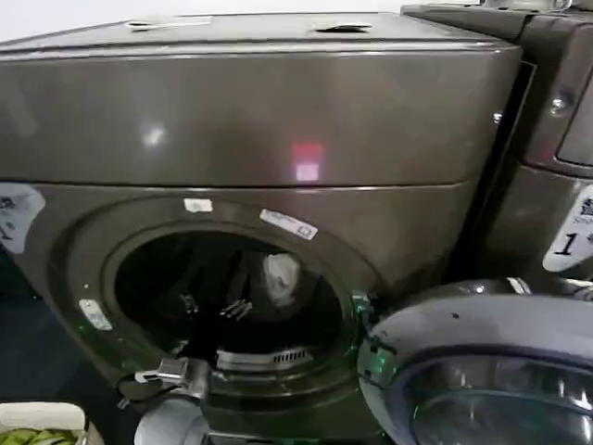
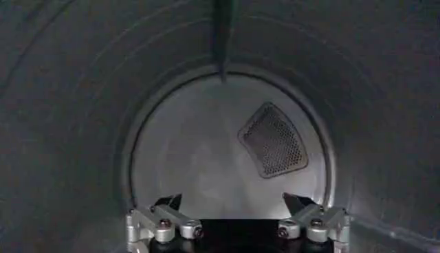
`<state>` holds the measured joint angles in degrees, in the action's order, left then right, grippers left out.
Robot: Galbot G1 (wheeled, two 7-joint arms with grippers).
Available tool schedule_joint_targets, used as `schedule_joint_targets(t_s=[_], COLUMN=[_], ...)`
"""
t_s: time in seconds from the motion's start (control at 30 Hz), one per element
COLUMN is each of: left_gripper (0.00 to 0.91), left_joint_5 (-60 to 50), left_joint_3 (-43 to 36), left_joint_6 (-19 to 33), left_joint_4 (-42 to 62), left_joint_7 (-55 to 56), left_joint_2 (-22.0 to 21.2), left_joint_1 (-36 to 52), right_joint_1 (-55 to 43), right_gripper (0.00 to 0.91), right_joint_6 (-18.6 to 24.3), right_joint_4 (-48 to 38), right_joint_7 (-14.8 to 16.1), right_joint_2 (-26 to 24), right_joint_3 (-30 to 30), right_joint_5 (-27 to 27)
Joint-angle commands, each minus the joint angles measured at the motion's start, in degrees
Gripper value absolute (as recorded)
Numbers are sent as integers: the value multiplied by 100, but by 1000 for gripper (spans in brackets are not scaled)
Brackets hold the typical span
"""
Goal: Grasp the clothes from the dryer.
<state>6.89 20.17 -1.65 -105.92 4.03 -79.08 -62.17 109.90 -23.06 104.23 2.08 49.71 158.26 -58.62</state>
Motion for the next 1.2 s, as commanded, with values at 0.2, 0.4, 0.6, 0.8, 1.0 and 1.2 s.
schedule_joint_targets(t_s=[0.2,0.4,0.6,0.8,1.0,1.2], left_gripper=[907,907,907,907,907,907], left_joint_5=[-56,-182,-445,-875,-924,-1690], left_joint_3=[10,25,79,373,405,-21], left_joint_6=[203,327,445,608,502,413], left_joint_4=[3070,4049,5113,6325,6935,7833], left_joint_7=[-94,-197,-410,-786,-1276,-2110], left_joint_2=[-533,-705,-852,-1081,-1061,-889], left_joint_1=[2656,3335,4007,4733,5112,5600], right_joint_1=[100,153,115,73,48,48], right_gripper=[907,907,907,907,907,907], right_joint_6=[95,109,121,134,150,148], right_joint_4=[-52,-118,-127,-158,-188,-194], right_joint_7=[120,137,146,167,199,198], right_joint_2=[36,22,16,8,-38,-70], right_joint_3=[175,261,233,200,182,192], right_joint_5=[105,97,95,93,91,-1])
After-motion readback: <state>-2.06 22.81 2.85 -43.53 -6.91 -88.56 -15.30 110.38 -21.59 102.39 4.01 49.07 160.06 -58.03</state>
